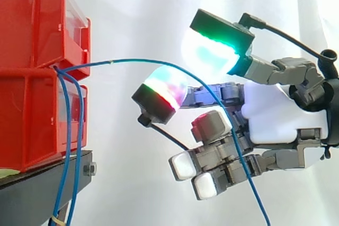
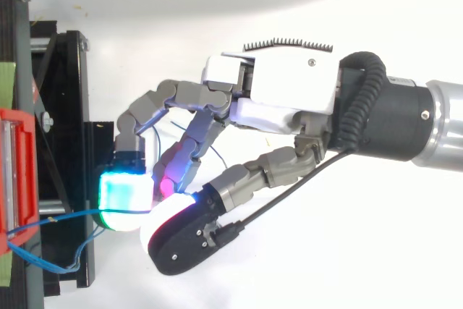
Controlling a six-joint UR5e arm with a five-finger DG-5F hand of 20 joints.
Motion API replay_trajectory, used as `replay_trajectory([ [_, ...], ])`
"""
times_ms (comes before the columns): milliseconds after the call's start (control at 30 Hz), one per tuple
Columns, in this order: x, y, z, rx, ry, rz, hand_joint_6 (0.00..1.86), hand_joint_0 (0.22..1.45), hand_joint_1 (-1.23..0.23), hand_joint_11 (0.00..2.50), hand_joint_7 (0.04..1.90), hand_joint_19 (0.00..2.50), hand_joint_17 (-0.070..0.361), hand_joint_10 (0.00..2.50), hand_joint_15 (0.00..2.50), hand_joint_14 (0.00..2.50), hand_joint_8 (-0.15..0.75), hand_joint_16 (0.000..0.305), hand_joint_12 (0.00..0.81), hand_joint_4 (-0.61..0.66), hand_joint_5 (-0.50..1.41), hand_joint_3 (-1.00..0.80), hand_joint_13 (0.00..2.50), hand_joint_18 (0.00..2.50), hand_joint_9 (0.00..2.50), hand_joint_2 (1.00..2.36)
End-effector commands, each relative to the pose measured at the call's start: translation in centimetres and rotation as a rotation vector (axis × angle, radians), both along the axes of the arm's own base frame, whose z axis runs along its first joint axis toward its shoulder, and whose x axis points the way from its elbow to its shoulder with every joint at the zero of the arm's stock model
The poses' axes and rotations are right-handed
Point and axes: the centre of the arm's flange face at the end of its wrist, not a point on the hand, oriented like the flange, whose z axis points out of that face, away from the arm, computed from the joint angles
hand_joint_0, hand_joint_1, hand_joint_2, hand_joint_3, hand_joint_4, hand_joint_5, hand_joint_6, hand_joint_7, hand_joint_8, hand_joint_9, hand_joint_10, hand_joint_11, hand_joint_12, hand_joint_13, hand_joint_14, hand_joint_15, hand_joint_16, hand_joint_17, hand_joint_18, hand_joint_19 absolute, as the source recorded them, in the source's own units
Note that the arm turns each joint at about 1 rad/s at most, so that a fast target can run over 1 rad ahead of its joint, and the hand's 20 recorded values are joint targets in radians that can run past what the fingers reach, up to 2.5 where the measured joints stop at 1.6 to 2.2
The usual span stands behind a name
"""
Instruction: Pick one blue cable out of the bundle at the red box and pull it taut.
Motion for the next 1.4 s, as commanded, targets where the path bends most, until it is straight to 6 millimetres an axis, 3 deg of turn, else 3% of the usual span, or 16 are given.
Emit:
replay_trajectory([
  [0,0.0,0.0,0.0,0.0,0.0,-0.001,0.91,0.5,-0.79,0.97,0.93,0.52,0.121,0.01,0.47,0.01,0.402,0.054,0.401,0.02,-0.08,-0.5,0.95,0.82,1.24,1.0],
  [267,0.0,0.0,0.0,0.0,0.0,-0.001,0.91,0.59,-0.78,0.98,0.98,0.54,0.111,0.01,0.49,0.01,0.383,0.049,0.382,0.0,-0.07,-0.44,0.95,0.81,1.26,1.0],
  [467,0.0,0.0,0.0,-0.001,0.0,0.0,0.91,0.59,-0.8,1.0,0.98,0.56,0.11,0.01,0.51,0.02,0.388,0.049,0.38,0.0,-0.06,-0.35,0.98,0.85,1.3,1.01],
  [800,0.04,0.12,0.03,-0.002,-0.003,0.001,0.89,0.56,-0.64,0.94,0.99,0.59,0.115,0.01,0.51,0.01,0.382,0.051,0.397,0.0,-0.05,-0.33,0.99,0.85,1.38,1.01],
  [1133,0.0,0.0,0.0,-0.001,0.0,0.0,0.88,0.58,-0.76,0.97,1.07,0.56,0.111,0.01,0.5,0.02,0.388,0.05,0.387,0.03,-0.05,-0.29,1.0,0.87,1.39,1.02],
  [1367,0.03,0.02,0.03,-0.002,-0.003,0.001,0.89,0.57,-0.75,0.96,1.04,0.56,0.111,0.01,0.5,0.02,0.382,0.049,0.384,0.02,-0.05,-0.36,1.0,0.88,1.39,1.01],
])
